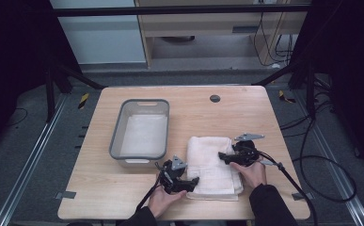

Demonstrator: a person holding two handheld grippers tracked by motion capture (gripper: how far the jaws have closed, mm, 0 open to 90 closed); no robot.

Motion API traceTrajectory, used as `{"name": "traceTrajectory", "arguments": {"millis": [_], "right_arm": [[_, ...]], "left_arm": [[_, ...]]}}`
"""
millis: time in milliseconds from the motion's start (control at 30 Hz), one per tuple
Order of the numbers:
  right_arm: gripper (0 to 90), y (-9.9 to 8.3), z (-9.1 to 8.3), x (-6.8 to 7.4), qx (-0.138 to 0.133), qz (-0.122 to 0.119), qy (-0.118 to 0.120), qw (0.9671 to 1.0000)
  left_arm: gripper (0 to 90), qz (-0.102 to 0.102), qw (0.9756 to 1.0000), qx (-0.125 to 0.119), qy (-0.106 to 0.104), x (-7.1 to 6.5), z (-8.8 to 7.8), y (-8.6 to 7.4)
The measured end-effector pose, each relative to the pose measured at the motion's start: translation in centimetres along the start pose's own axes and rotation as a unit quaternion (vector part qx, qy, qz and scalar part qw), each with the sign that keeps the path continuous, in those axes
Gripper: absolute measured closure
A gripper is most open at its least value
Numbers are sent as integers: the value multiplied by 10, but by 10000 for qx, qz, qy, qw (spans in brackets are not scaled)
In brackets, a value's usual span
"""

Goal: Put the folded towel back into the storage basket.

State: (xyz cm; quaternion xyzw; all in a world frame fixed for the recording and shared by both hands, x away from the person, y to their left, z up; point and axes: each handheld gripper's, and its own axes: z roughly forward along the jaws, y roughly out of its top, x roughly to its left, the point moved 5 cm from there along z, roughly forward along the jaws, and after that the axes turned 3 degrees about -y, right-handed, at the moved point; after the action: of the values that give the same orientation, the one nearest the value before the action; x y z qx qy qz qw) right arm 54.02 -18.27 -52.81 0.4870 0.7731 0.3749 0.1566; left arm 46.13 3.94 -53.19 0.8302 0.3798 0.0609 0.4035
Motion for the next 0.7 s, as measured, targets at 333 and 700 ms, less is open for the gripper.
{"name": "traceTrajectory", "arguments": {"millis": [333,700], "right_arm": [[356,-1,2,1,145,217,239,9994],[539,0,2,2,322,552,623,9960]], "left_arm": [[350,32,9997,130,-215,-1,2,1],[545,-195,9973,304,-645,-2,2,3]]}}
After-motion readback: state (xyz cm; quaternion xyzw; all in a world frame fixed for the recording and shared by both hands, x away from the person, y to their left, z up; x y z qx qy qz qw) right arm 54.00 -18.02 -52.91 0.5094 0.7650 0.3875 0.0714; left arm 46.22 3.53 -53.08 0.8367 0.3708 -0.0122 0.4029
